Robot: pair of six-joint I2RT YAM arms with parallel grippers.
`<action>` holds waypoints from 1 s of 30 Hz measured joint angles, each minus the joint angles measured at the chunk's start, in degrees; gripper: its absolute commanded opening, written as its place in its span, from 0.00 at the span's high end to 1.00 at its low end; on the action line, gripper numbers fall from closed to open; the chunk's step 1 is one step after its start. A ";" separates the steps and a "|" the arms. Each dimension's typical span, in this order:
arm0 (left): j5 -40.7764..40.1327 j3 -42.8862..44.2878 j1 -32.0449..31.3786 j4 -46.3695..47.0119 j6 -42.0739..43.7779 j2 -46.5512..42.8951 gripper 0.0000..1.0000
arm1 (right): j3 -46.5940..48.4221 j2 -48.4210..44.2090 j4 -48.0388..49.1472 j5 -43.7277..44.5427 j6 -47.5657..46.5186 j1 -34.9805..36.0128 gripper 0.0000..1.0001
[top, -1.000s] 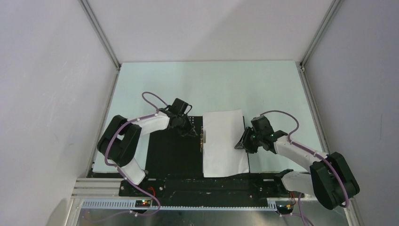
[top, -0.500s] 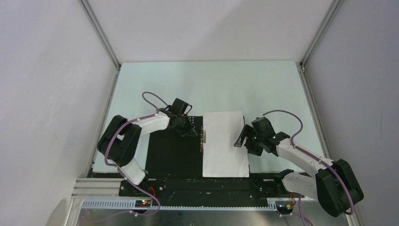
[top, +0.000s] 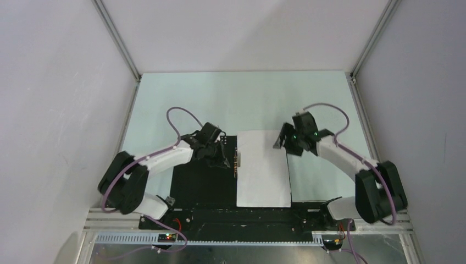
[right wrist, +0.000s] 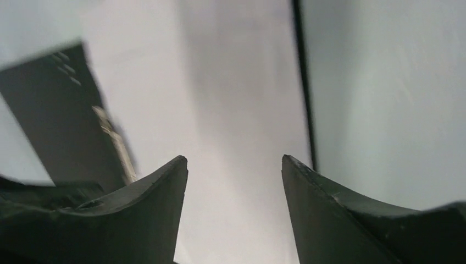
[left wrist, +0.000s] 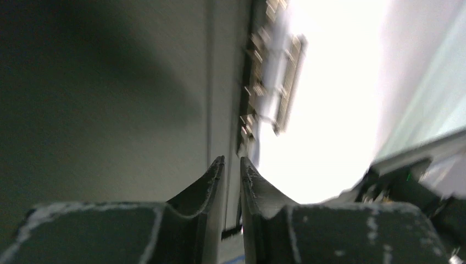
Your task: Put the files into the folder
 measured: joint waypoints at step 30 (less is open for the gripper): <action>5.11 6.84 -37.46 0.44 10.71 9.18 1.00 | 45.94 46.36 -2.60 0.76 -15.23 -1.20 0.80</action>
